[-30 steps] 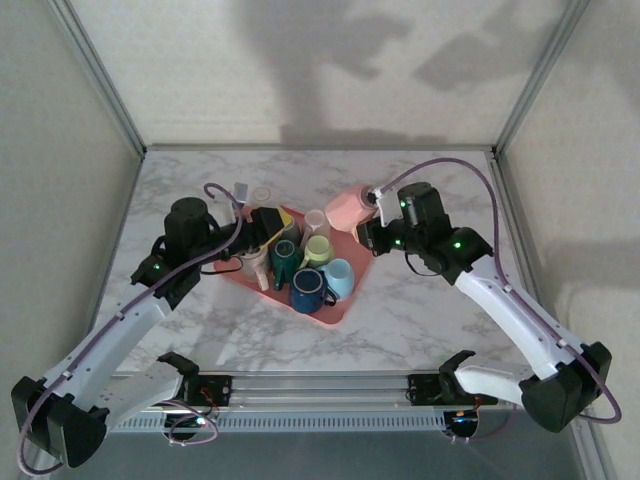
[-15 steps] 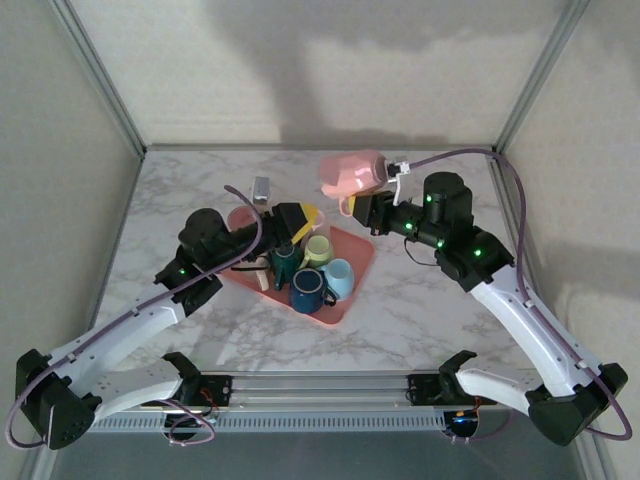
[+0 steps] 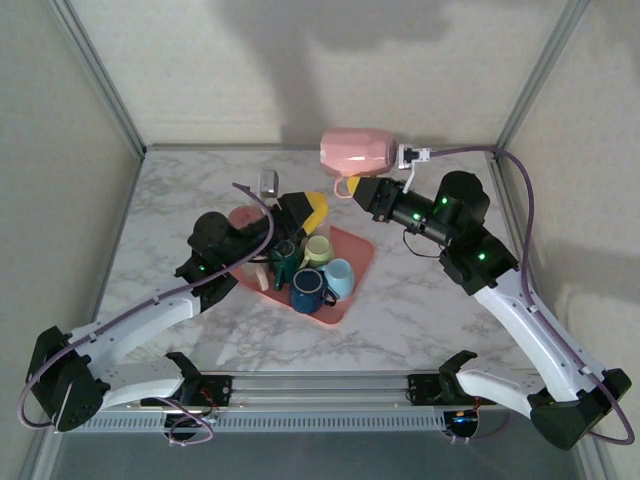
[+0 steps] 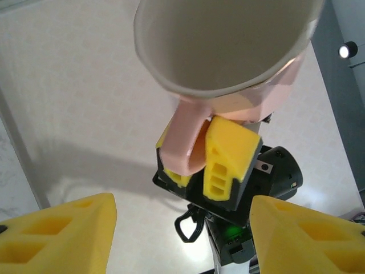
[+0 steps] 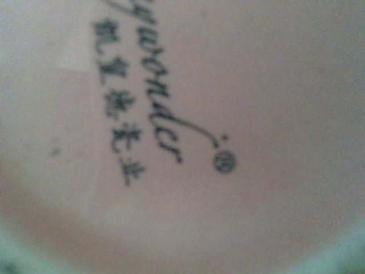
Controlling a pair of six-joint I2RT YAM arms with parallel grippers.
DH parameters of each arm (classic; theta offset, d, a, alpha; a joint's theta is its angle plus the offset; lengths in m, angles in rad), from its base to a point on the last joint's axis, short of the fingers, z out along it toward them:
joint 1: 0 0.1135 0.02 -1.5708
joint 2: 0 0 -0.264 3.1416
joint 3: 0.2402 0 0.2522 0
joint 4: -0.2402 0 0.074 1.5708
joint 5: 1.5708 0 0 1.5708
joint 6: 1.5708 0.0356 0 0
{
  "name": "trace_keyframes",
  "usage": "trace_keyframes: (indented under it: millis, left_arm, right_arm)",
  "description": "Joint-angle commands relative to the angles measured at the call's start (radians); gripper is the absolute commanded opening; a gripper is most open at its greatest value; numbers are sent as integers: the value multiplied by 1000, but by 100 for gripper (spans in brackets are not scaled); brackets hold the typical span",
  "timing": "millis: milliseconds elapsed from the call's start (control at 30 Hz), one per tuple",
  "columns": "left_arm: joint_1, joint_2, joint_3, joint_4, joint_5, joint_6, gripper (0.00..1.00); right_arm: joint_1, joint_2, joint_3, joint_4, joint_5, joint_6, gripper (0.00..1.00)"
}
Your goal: Turn the mug right side up
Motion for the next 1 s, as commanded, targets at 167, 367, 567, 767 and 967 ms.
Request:
trace_keyframes:
  millis: [167,367,567,767,967]
  left_arm:
    - [-34,35,32,195,-27,-40,61]
    - [-45,57,47,226,-58,-49,60]
    - [-45,81,57,242,-71,-49,60]
    - [-47,122,92,286,-75,-49,58]
    - [-47,139,107,294,-79,-36,51]
  right_arm:
    - [-5,-26,-35,254,-31,140,0]
    - [-5,-20,-46,282,-44,171,0]
    - [-6,-13,-54,316,-62,211,0]
    - [-5,-9,-68,332,-89,242,0]
    - [-5,-14,-83,345,-101,266,0]
